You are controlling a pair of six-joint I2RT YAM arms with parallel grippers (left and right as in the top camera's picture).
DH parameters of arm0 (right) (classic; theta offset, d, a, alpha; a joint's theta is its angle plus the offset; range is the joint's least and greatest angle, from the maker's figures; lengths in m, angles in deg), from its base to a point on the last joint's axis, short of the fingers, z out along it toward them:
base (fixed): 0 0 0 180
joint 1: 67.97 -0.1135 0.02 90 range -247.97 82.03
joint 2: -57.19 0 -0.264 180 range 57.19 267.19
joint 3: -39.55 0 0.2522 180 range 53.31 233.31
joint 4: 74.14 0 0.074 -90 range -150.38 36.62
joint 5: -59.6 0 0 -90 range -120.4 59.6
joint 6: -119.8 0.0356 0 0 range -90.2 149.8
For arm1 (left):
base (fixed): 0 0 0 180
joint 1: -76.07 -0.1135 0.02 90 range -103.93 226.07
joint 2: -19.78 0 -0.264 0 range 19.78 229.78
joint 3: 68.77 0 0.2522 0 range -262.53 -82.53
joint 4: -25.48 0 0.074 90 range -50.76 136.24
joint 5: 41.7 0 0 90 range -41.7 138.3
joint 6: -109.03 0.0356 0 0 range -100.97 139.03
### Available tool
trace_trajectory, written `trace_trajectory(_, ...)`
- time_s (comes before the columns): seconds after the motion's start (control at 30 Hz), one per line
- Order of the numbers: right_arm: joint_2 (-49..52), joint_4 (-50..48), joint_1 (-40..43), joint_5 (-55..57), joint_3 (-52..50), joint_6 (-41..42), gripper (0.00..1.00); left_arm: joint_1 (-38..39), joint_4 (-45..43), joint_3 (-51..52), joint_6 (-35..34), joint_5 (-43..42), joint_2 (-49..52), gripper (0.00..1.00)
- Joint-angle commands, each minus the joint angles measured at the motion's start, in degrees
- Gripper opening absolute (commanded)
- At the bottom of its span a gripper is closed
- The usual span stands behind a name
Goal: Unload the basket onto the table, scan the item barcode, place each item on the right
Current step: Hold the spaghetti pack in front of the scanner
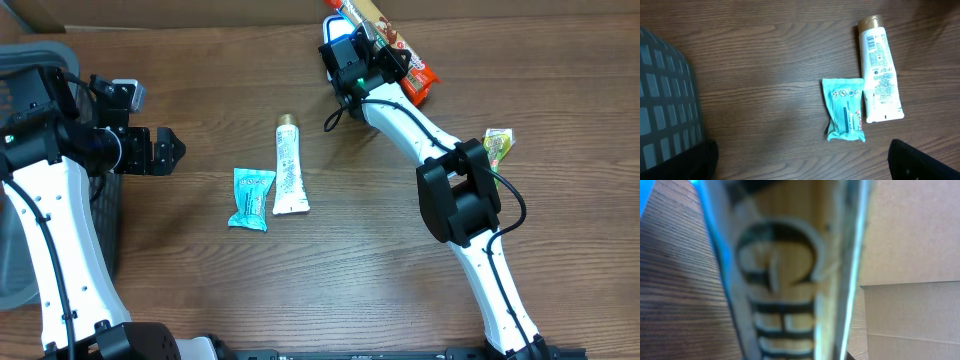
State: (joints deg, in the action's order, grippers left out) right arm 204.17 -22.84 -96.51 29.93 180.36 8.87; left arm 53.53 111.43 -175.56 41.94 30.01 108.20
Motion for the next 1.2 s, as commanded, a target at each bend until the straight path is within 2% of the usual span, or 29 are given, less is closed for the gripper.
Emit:
trace_trajectory(0.0, -1.97, -0.9, -0.02, 2.47, 1.25, 3.3, 0.04, 0.07, -0.07, 0.02, 1.29, -0.66, 0.35, 1.0)
trace_trajectory(0.33, -1.97, -0.59, -0.02, 1.31, 1.25, 3.63, 0.04, 0.07, -0.07, 0.02, 1.29, -0.66, 0.35, 1.0)
trace_trajectory(0.53, -1.97, -1.53, -0.68, 3.17, 1.25, -7.85, 0.04, 0.07, -0.07, 0.02, 1.29, -0.66, 0.35, 1.0)
trace_trajectory(0.6, -1.97, -5.51, -1.11, 7.96, 1.25, -14.05, 0.04, 0.07, -0.07, 0.02, 1.31, -0.66, 0.35, 1.0)
trace_trajectory(0.73, -1.97, -11.1, -1.81, 11.56, 1.27, -19.67, 0.04, 0.07, -0.07, 0.02, 1.29, -0.66, 0.35, 1.0)
trace_trajectory(1.0, -2.51, -11.04, -3.21, 11.61, 1.27, -19.65, 0.04, 0.07, -0.07, 0.02, 1.29, -0.66, 0.35, 0.99)
trace_trajectory(1.1, -4.92, -8.5, -3.82, 10.03, 1.27, -17.79, 0.04, 0.07, -0.07, 0.02, 1.29, -0.66, 0.35, 1.0)
trace_trajectory(1.17, -8.37, -3.3, -4.09, 5.31, 1.27, -13.77, 0.04, 0.07, -0.07, 0.02, 1.29, -0.66, 0.35, 0.99)
